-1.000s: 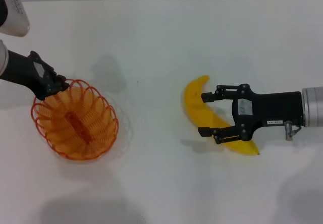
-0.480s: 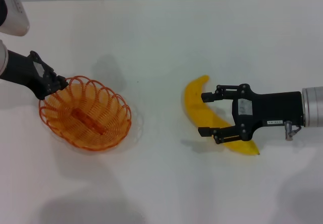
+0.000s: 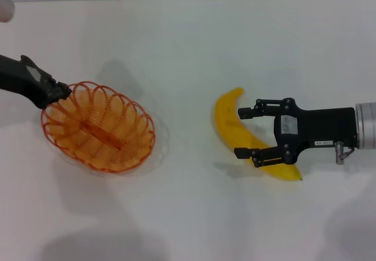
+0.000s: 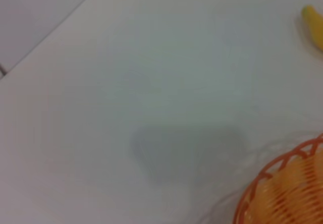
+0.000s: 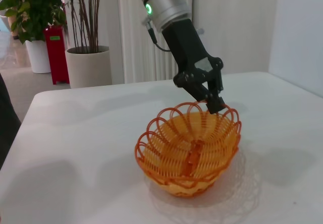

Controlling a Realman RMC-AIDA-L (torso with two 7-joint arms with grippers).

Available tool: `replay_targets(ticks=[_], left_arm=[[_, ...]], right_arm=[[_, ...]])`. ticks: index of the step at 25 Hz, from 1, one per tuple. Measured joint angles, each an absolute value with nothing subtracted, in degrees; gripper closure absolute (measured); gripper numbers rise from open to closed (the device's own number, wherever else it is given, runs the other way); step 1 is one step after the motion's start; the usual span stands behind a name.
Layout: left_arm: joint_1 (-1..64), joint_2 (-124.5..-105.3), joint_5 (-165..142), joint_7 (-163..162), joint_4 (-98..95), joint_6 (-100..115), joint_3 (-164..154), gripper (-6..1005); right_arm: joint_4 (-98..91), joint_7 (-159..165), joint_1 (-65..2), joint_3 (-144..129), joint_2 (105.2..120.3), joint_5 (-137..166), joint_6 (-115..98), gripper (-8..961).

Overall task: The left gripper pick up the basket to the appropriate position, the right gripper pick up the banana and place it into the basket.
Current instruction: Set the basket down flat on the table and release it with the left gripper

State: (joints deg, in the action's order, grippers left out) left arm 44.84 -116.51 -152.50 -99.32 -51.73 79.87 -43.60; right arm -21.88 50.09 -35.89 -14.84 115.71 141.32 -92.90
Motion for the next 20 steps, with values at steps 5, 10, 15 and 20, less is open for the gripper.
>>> replay_targets(ticks=[5,10,15,20], left_arm=[[44.1,-116.54,-149.8,-104.4,-53.7,83.0,-43.2,956],[43.9,-116.40,-146.1,-108.9,-53.9,85.1,-42.8,957],[43.3,-116.41,-144.1,-115.8,-53.4,85.5,-42.7,957],[43.5,-116.54,-144.6,-121.0,-51.2,83.6,-42.9,956]], right_arm=[[-21.9,50.1,-35.8,-14.8,115.66,141.3,-92.8,130],[-21.9,50.1,-35.8,-14.8,115.66,141.2,-92.8,130],[-21.9,50.1,-35.8,-14.8,115.66,141.2,-92.8,131],[-21.9,50.1,-36.1,-14.8,115.77,141.1,-92.9,131]])
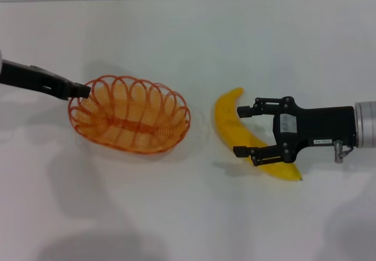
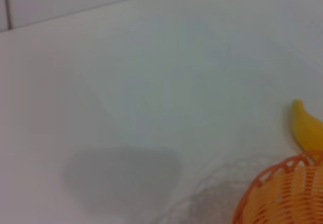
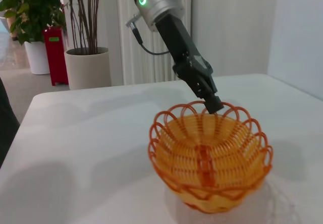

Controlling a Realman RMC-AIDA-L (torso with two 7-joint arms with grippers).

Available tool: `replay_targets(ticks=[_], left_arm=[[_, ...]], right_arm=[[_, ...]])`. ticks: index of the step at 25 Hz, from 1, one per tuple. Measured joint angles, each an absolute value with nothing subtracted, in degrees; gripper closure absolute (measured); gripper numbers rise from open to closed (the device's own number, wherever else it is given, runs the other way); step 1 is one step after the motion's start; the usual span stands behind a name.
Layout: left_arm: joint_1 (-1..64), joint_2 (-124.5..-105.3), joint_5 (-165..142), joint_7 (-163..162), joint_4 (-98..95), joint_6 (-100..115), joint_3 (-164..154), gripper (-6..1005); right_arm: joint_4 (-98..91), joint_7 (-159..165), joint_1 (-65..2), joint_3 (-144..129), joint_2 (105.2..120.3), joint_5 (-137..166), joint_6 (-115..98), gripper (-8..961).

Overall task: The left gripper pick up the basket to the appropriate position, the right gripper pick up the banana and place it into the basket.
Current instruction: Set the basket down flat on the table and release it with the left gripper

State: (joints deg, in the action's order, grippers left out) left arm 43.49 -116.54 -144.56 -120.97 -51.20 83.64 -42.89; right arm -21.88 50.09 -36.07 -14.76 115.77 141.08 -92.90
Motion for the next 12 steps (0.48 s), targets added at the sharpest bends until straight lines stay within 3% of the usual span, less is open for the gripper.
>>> replay_targets(ticks=[12], left_arm=[[48.4,-116.38,-144.5,-125.2,-39.9,73.6,-43.4,957]], right_arm=[[-21.9,50.1,-36.5,-14.8,115.96,140.6,-92.9,132]])
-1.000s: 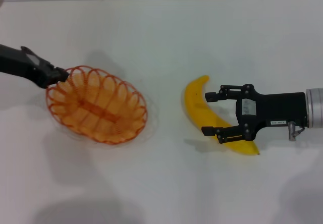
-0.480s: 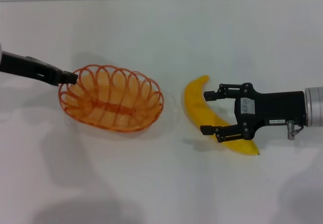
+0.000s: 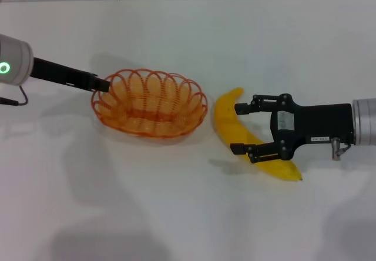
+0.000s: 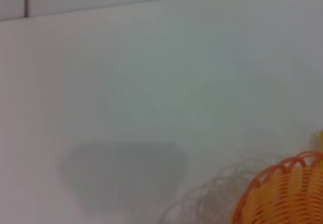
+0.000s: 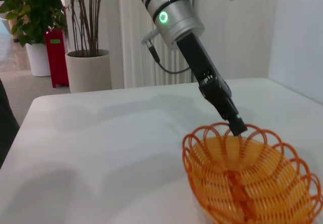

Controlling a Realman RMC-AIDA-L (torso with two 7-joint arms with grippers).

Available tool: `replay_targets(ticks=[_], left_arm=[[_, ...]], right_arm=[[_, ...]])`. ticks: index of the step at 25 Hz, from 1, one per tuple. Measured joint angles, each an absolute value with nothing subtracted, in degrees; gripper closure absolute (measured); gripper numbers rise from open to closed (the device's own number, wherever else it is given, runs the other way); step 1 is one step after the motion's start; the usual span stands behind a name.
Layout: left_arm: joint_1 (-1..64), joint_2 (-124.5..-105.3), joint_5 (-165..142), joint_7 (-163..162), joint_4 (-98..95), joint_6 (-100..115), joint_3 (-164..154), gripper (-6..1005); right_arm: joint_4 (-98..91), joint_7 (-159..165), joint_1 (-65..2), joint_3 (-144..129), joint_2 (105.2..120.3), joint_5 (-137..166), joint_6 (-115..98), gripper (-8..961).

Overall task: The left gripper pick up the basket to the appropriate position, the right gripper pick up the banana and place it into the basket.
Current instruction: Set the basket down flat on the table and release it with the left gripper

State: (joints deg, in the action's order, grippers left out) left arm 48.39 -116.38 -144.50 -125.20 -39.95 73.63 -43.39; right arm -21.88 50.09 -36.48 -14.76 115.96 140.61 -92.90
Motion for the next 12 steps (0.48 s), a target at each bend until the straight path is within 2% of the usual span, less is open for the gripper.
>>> replay_targets(ticks=[12], left_arm=[[48.8,-116.40,-146.5,-126.5,-37.7,71.9,-43.4,956]], right_arm=[[-21.9,50.7,-36.7,-14.8,116.02,140.4,-92.9,133]])
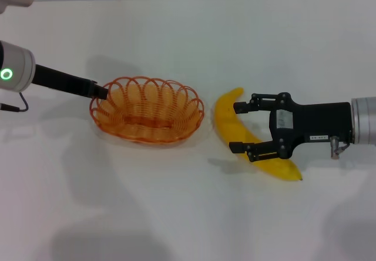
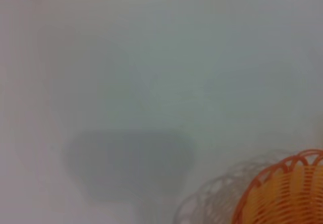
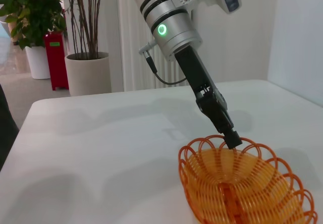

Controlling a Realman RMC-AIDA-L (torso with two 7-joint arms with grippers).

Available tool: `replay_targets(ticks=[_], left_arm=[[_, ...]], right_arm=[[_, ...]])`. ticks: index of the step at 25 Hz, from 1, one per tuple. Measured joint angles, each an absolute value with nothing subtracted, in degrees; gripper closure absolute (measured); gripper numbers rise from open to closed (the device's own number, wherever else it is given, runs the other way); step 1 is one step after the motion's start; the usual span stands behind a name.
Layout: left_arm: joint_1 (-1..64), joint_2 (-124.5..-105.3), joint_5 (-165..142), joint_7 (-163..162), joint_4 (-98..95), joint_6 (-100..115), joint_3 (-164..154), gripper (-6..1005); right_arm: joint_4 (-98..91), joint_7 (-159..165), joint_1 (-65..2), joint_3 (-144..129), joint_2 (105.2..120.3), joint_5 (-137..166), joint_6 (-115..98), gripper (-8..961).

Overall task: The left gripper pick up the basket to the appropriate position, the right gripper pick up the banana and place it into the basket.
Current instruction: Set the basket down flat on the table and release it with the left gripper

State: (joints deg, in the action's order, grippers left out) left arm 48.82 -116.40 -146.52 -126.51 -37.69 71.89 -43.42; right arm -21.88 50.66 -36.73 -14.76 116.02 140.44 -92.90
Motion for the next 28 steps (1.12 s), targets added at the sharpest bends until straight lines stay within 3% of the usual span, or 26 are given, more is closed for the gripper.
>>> replay_targets(ticks=[15,28], left_arm=[[49.2,-116.51,-145.0,-126.7,-37.5,72.0,-43.1,953],[48.0,-116.67,-141.8,-123.3,-39.9,72.2,-43.5,787]], right_arm=[[-21.9,50.7,-36.8,-14.8,116.02,140.4,-92.7,134],[-21.9,50.7,-36.1,-14.8,115.87,140.4,-92.9,135]])
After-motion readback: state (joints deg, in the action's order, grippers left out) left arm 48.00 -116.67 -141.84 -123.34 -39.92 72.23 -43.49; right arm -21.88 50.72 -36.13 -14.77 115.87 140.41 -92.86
